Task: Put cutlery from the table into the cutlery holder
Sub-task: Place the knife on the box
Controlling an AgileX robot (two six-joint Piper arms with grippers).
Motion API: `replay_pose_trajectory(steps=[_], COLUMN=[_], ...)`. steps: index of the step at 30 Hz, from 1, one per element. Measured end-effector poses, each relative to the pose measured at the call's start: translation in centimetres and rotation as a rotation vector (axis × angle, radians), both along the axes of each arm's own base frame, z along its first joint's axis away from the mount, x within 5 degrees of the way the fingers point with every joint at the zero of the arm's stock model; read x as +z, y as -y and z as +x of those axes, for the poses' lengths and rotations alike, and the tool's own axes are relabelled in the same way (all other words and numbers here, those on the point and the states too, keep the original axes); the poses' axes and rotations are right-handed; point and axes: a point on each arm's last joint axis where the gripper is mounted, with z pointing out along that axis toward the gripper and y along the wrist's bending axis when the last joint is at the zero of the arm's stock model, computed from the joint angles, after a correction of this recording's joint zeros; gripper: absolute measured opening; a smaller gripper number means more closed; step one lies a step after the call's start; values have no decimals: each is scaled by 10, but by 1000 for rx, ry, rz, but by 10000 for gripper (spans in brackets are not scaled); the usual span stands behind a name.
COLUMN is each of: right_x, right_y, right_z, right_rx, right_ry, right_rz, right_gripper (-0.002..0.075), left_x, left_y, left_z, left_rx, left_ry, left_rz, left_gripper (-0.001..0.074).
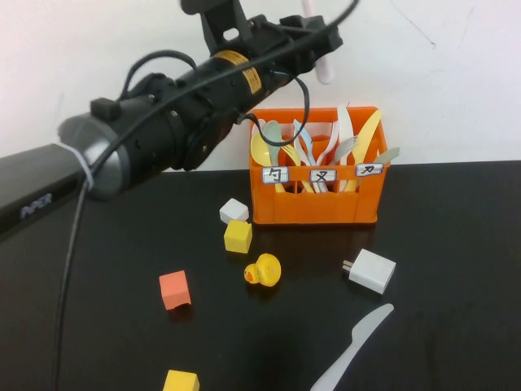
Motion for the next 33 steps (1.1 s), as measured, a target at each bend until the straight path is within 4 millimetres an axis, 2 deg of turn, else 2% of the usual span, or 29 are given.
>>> replay_pose_trajectory(steps=[9, 16, 23, 33], right_x=[0, 0, 0, 0], right_y=[0, 0, 0, 0], right_z=[0, 0, 0, 0], right_rx=[0, 0, 0, 1], right_ry=[0, 0, 0, 1], right_rz=[0, 0, 0, -2], right_gripper=[-2, -2, -2, -2], left_x=[-17, -37, -51, -94], left_y=[21, 35, 44, 55], left_z=[10, 29, 40, 53], left_rx=[-86, -103, -123, -156], left_ry=[110, 121, 145, 126], left_rz=[0, 26, 77, 83], left_gripper=[121, 121, 121, 121])
